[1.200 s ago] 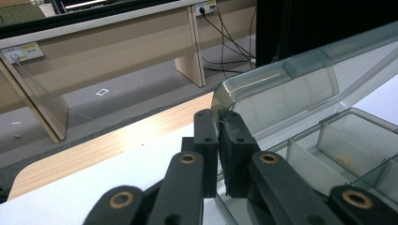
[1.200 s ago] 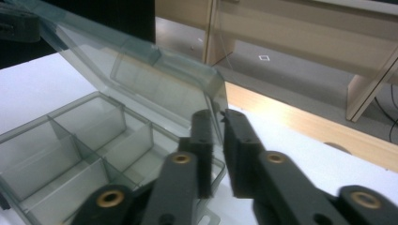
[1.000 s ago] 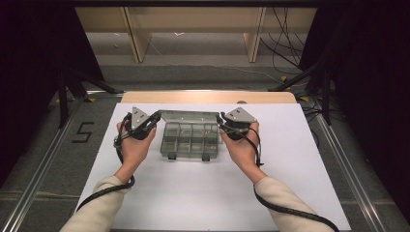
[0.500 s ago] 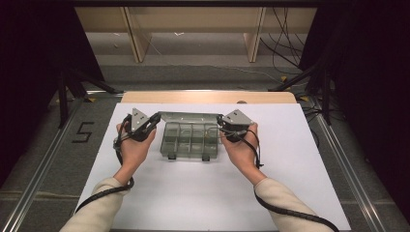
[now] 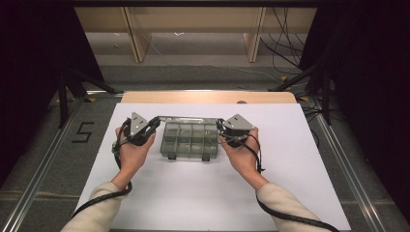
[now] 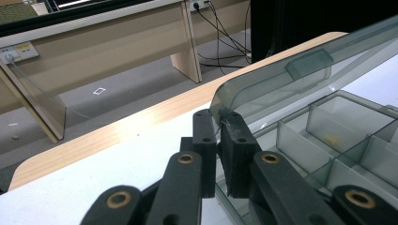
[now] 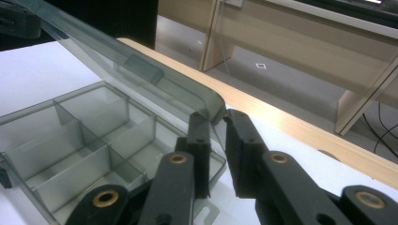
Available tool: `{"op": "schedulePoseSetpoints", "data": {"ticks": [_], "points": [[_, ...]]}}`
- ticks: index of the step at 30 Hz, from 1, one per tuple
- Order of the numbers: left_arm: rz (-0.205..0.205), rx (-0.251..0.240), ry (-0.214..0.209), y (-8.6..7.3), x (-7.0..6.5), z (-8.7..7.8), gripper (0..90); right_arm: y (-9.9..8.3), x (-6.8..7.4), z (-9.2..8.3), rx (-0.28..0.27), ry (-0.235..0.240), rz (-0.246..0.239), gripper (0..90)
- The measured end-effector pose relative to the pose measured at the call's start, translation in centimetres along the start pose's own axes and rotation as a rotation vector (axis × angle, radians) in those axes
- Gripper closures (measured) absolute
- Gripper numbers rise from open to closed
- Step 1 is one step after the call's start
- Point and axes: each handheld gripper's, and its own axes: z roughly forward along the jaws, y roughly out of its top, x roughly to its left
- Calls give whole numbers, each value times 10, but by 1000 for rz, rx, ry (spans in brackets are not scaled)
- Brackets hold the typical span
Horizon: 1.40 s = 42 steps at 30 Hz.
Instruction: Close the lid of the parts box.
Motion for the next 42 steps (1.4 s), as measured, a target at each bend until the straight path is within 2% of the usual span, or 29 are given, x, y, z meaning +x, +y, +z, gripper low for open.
{"op": "schedulePoseSetpoints", "data": {"ticks": [2,3,5,6,8,9,10,13,14,16,19,22,24,26,28,30,32,34,35,37,39,40,42], "points": [[5,2,-3,0,0,-1,842,0,0,-2,8,13,0,784],[17,1,4,0,0,-2,840,-1,0,-1,-5,7,0,776],[4,2,-8,-1,-1,-2,830,-1,0,-2,-1,14,-1,758],[15,2,-3,-1,-1,-3,825,-2,0,-3,2,20,1,748],[12,5,-16,-1,-1,-5,818,-3,0,-4,2,27,0,729],[21,6,-7,-1,-1,-5,813,-4,0,-5,9,41,1,712],[16,9,-15,-2,-2,-6,809,-5,0,-5,3,47,10,693],[33,18,-17,-3,-3,-8,793,-8,-2,-7,9,73,18,623],[22,20,-29,-5,-4,-9,786,-9,-2,-8,10,80,18,597],[31,27,-28,-6,-5,-11,771,-12,-3,-9,9,99,22,554],[21,42,-44,-9,-6,-14,733,-15,-6,-15,22,114,28,489],[3,52,-74,-10,-6,-17,608,-19,-9,-20,16,133,42,418],[-3,62,-106,-9,-6,-19,471,-22,-12,-24,19,152,45,367],[-40,97,-125,-8,-6,-22,304,-24,-16,-28,31,161,62,332],[-40,110,-151,-6,-5,-25,235,-24,-21,-30,32,172,81,306],[-39,111,-153,-2,-3,-28,184,-20,-27,-31,19,163,93,297],[-48,91,-154,5,-2,-31,186,-13,-32,-33,-2,163,103,307],[-51,65,-165,13,2,-33,238,-5,-36,-35,-35,167,110,393],[-57,45,-176,17,5,-35,342,-1,-38,-35,-40,169,112,451],[-81,9,-176,26,9,-36,491,7,-40,-35,-48,184,113,622],[-99,0,-138,34,13,-37,652,15,-41,-32,-45,195,114,749],[-109,-1,-132,37,15,-37,725,19,-41,-30,-33,201,121,811],[-114,1,-114,43,18,-35,840,24,-41,-25,-18,203,122,880]]}}
